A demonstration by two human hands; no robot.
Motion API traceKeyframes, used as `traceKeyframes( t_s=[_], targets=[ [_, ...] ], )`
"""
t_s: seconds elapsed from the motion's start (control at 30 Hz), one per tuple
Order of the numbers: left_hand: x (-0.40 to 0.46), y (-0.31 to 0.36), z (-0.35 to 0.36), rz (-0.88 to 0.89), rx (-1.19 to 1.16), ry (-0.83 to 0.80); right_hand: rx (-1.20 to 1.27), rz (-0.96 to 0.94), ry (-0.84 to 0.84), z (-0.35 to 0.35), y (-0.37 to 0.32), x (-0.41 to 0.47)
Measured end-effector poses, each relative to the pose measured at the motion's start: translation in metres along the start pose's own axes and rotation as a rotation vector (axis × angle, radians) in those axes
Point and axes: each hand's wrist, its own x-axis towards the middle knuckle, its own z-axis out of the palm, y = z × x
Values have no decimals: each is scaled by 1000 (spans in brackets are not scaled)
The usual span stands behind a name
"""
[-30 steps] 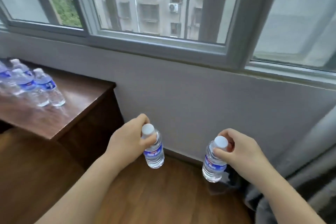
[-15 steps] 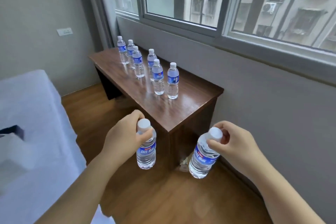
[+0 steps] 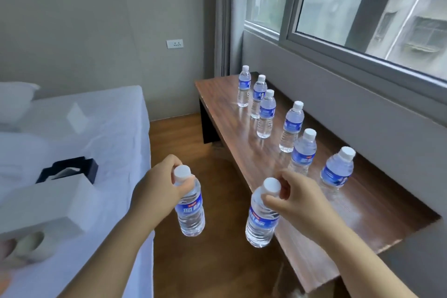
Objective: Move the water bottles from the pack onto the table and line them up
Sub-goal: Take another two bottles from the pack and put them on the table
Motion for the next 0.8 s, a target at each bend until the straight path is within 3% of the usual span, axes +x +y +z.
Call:
traceKeyframes(
  t_s=[0.3, 0.8],
  targets=[
    [191, -26, 2, -12, -22, 66, -2, -68, 68, 26, -29, 200],
    [541, -79, 16, 247, -52, -121, 6, 197, 277, 104, -74, 489]
  ],
)
